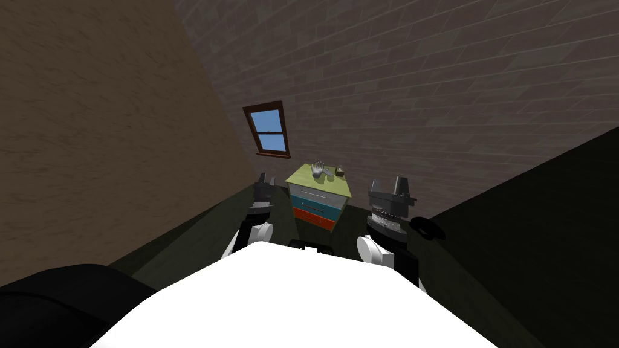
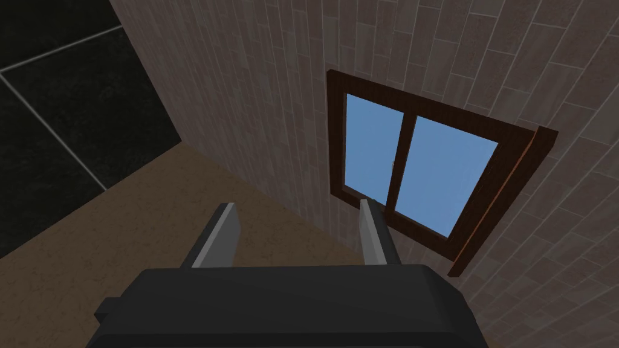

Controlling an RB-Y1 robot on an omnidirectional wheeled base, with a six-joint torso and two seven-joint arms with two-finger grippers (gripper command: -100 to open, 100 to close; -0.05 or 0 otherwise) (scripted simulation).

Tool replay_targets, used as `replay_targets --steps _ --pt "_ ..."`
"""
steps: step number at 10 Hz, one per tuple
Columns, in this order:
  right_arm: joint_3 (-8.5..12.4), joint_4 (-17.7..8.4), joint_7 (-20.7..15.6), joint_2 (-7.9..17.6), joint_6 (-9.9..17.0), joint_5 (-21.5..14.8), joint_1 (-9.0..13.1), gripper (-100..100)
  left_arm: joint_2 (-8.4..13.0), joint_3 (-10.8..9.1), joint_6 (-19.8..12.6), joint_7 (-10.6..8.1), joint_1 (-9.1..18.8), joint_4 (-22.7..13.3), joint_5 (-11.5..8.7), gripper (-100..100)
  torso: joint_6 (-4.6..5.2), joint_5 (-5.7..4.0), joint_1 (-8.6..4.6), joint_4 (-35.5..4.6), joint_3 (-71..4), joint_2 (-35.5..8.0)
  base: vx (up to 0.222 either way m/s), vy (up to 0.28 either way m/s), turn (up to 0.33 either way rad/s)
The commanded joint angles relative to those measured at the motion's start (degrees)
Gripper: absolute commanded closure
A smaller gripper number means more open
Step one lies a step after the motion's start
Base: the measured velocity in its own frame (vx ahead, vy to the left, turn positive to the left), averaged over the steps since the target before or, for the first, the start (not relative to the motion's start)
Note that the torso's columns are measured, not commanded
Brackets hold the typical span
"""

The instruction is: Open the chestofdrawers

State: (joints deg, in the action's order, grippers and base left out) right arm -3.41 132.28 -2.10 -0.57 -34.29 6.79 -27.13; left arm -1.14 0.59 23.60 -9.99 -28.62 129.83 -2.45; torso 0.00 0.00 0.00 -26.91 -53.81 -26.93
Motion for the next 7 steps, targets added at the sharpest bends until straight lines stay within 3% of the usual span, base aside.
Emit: replay_targets --steps 1,2,3,4,7 --pt "0.00 0.00 0.00 0.00 0.00 0.00 0.00 0 0.00 0.00 0.00 0.00 0.00 0.00 0.00 0 0.00 0.00 0.00 -4.23 -8.46 -4.23 0.000 0.000 0.000" --pt "0.00 0.00 0.00 0.00 0.00 0.00 0.00 0 0.00 0.00 0.00 0.00 0.00 0.00 0.00 0 0.00 0.00 0.00 -8.46 -16.91 -8.46 0.000 0.000 0.000" --pt "0.00 0.00 0.00 0.00 0.00 0.00 0.00 0 2.39 0.10 0.25 0.00 0.16 -0.76 0.01 -100 0.00 0.00 0.00 -12.69 -25.38 -12.69 0.012 0.000 -0.020" --pt "0.00 -0.02 0.00 0.00 0.00 0.00 -0.01 0 3.97 0.19 0.49 0.01 0.32 -1.49 0.01 -100 0.00 0.01 0.02 -14.57 -29.33 -14.60 0.016 0.003 -0.025" --pt "0.00 -0.03 0.00 0.00 0.01 0.00 -0.01 0 7.78 0.60 1.51 0.02 0.98 -4.62 0.04 -100 0.00 0.00 0.01 -15.34 -30.77 -15.31 0.024 0.003 -0.038"
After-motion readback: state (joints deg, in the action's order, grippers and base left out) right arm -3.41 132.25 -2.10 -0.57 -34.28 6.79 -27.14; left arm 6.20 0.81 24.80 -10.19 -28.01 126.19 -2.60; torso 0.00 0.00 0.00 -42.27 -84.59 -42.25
